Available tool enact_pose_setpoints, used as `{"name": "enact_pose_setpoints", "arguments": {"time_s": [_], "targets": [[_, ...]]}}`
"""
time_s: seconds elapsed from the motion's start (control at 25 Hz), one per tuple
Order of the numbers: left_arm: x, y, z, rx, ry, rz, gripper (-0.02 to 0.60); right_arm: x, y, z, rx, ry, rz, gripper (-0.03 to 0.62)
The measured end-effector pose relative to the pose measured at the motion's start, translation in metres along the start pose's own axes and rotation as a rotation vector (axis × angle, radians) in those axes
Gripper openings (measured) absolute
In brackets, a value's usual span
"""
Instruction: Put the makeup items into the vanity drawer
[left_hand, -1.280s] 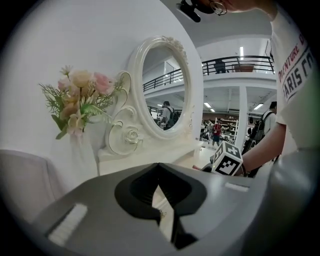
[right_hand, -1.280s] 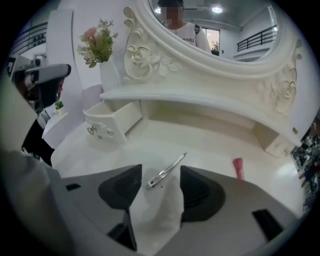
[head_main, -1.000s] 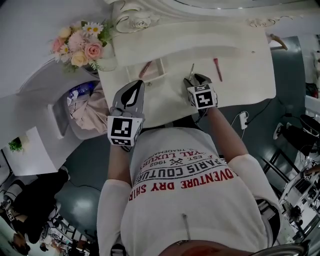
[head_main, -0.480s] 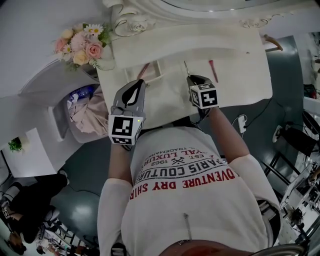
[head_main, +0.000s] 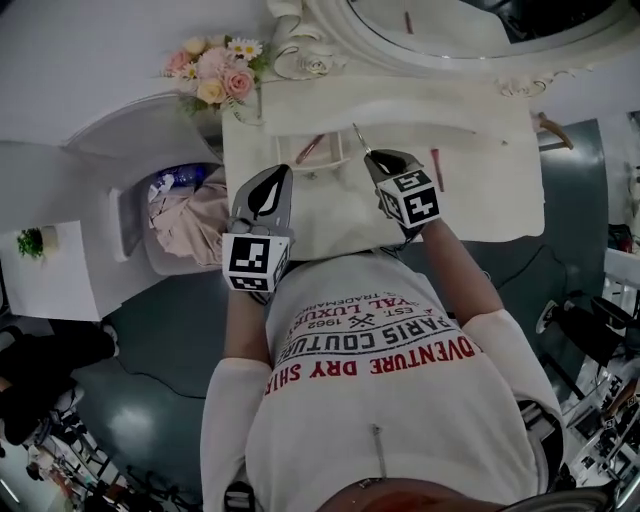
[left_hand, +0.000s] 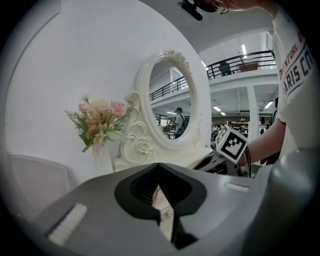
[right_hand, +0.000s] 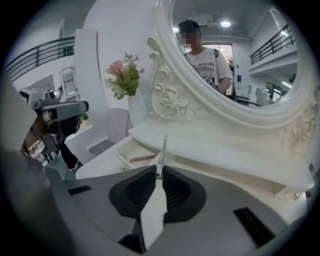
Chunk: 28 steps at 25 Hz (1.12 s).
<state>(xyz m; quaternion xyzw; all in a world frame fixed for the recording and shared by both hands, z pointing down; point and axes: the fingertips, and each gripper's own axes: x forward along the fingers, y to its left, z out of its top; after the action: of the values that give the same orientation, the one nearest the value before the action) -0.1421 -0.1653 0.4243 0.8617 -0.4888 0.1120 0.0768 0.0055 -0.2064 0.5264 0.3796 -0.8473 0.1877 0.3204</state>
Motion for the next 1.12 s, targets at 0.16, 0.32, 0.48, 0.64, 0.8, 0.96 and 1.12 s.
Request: {"name": "enact_pose_setpoints", "arguments": {"time_s": [0.16, 0.32, 0.48, 0.64, 0.8, 0.96, 1.12], "targets": [[-0.021, 0.014, -0.004, -0.019, -0.006, 0.083, 0.011, 0.019, 0.031, 0.023, -0.177, -0.002, 0.117, 0.048], [-0.047, 0.03, -0.011, -0.037, -0.001, 0.172, 0.011, 0.04, 0.06, 0.028, -0.3, 0.026, 0.204, 0.048], [-0.076, 0.041, -0.024, -0.062, 0.013, 0.26, 0.011, 0.061, 0.081, 0.026, -0.378, 0.066, 0.27, 0.048], [-0.102, 0.047, -0.04, -0.087, 0.035, 0.35, 0.011, 0.08, 0.093, 0.025, -0.448, 0.099, 0.299, 0.048], [-0.119, 0.052, -0.051, -0.122, 0.038, 0.408, 0.011, 0.092, 0.094, 0.028, -0.454, 0.112, 0.27, 0.048], [-0.121, 0.053, -0.047, -0.111, 0.031, 0.418, 0.011, 0.093, 0.095, 0.036, -0.372, 0.075, 0.257, 0.219], [-0.111, 0.052, -0.037, -0.098, 0.017, 0.393, 0.011, 0.08, 0.09, 0.04, -0.331, 0.032, 0.236, 0.219]]}}
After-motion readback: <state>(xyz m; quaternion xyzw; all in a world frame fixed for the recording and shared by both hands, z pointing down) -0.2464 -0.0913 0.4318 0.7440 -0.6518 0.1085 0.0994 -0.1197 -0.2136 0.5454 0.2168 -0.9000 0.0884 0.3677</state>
